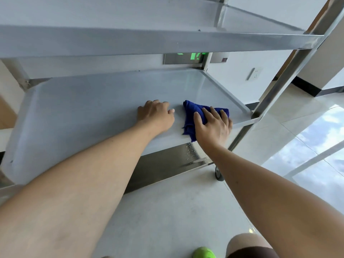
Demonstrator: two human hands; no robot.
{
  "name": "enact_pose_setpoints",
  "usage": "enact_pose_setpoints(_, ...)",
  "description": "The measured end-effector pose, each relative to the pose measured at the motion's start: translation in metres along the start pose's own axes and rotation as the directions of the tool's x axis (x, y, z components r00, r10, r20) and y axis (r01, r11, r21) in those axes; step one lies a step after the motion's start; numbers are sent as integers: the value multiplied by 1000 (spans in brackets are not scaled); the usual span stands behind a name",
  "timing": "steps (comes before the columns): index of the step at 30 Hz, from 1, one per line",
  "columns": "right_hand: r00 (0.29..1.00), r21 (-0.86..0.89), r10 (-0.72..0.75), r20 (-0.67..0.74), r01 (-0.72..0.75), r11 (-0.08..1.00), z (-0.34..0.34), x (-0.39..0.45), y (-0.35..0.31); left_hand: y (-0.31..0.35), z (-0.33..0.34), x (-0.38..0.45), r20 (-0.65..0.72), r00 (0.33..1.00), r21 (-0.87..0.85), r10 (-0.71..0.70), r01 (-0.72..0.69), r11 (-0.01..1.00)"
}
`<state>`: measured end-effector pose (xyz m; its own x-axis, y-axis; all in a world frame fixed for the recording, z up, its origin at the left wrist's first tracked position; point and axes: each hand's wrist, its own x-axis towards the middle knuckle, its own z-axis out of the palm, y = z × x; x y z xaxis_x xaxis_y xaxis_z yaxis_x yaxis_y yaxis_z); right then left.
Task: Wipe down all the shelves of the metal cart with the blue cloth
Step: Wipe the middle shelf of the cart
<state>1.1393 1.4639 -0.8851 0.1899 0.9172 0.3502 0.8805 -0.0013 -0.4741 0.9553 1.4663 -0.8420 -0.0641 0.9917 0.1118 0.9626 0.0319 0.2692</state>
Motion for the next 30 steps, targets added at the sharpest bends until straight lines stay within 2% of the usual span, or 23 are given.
enact_pose_setpoints(4,997,-28,-59,54,60,998,2,-22,-24,-35,-19,-28,-181,983,-17,21,-25,1000)
enact_pose_setpoints(15,959,-9,-259,112,262,965,25,-115,-130,-136,-66,-124,-214,961,31,-173,184,982)
enact_pose_setpoints(19,936,-24,-311,167,319,947,31,-138,-163,-158,-72,-161,-270,932,-19,-240,244,970)
enact_pose_setpoints(24,848,-53,-389,359,435,899,35,-154,-203,-166,-72,-208,-321,910,-97,-263,245,965)
enact_pose_setpoints(27,771,-19,-467,433,527,850,35,-156,-218,-170,-73,-231,-347,908,-95,-233,213,972)
enact_pose_setpoints(30,668,10,-519,533,608,794,36,-157,-229,-175,-73,-253,-419,876,-125,-239,205,971)
